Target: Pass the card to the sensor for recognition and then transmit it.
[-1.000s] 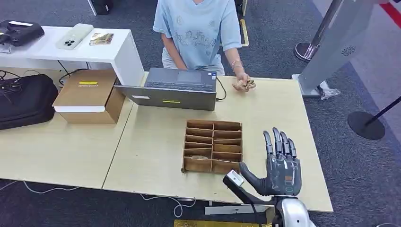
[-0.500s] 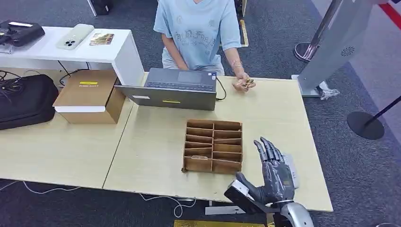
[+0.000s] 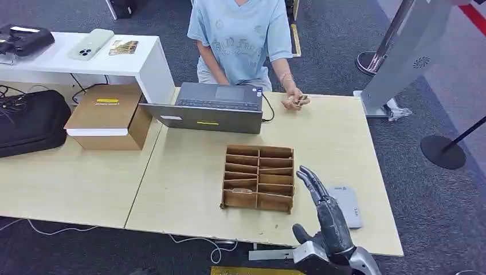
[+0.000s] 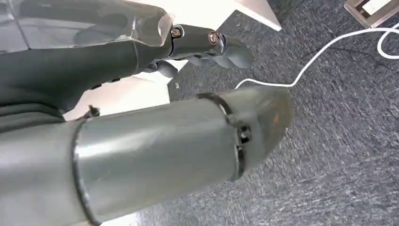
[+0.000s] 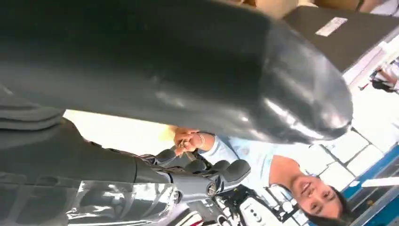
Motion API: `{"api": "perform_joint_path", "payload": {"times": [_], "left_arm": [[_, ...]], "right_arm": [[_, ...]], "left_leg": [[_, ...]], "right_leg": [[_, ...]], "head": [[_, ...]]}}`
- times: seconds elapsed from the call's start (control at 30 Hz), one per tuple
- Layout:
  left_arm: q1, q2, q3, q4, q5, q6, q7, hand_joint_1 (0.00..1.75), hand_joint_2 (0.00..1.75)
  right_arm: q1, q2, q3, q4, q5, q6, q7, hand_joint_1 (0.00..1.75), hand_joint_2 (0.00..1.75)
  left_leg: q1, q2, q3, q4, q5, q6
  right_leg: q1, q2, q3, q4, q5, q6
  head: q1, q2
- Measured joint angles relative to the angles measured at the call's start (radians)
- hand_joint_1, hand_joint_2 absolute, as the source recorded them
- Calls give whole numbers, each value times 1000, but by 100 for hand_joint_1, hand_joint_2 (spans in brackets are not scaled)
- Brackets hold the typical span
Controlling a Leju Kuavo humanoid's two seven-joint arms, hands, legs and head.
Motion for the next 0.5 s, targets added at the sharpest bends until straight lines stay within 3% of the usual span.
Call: {"api": "perform_joint_path", "payload": {"times": [0.2,0.5], "left_arm": [[-3,2,-17,0,0,2,-10,0,0],[-14,0,-26,0,0,-3,-30,0,0]], "right_arm": [[-7,-21,55,0,271,-61,111,0,0],[-57,-20,156,40,371,-64,174,0,0]], "left_leg": [[0,0,0,0,0,0],[0,0,0,0,0,0]], "right_leg": [[0,0,0,0,0,0],[0,0,0,0,0,0]], "head": [[0,0],[0,0]]}}
